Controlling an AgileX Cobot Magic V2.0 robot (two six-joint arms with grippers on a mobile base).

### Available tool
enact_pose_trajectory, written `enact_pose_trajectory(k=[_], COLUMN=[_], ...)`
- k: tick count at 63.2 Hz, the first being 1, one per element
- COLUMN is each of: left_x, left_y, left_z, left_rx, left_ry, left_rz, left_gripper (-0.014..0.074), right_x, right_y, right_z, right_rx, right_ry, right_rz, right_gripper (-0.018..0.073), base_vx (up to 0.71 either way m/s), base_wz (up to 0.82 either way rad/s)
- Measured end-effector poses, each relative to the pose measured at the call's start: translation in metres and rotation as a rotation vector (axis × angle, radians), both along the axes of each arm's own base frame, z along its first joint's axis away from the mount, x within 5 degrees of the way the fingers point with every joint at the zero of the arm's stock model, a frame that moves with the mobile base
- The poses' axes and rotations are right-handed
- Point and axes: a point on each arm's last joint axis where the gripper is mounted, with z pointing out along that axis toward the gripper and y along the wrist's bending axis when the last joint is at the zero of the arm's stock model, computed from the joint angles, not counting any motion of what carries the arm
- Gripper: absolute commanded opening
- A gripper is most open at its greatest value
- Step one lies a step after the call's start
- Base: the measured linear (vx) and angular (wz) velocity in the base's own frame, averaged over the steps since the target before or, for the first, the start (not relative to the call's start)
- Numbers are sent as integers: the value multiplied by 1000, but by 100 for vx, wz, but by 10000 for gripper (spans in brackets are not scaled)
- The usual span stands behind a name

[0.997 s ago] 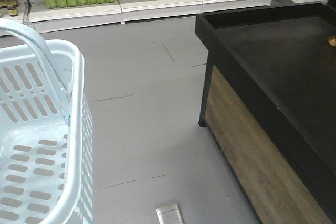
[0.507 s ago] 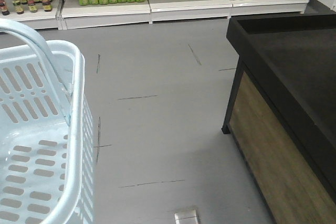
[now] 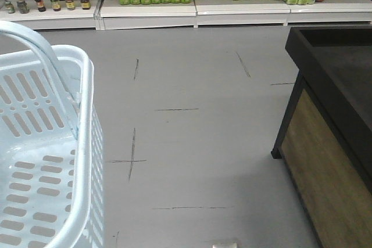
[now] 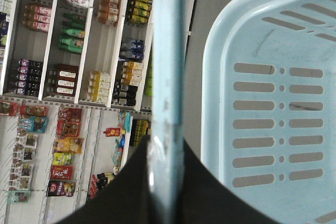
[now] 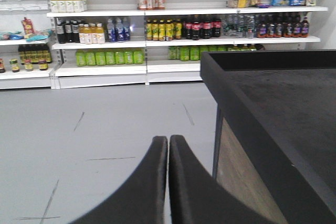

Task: Pick three apples into basket with both arms
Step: 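Drive the base along the aisle carrying the basket in the left gripper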

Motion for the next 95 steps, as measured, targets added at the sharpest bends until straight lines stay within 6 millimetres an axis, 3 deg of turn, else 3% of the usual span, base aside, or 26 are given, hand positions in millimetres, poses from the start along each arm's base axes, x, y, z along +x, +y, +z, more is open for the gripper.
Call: enact_pose_trajectory(k=[95], left_x=[0], left_y=[0], left_z=[0], left_rx=[0], left_ry=[0], left_rz=[0], left_gripper=[-6], right_x=[0], right_y=[0], right_z=[0], right_rx=[0], right_ry=[0], right_rz=[0], right_gripper=[-9], base_vx=[2], base_wz=[3])
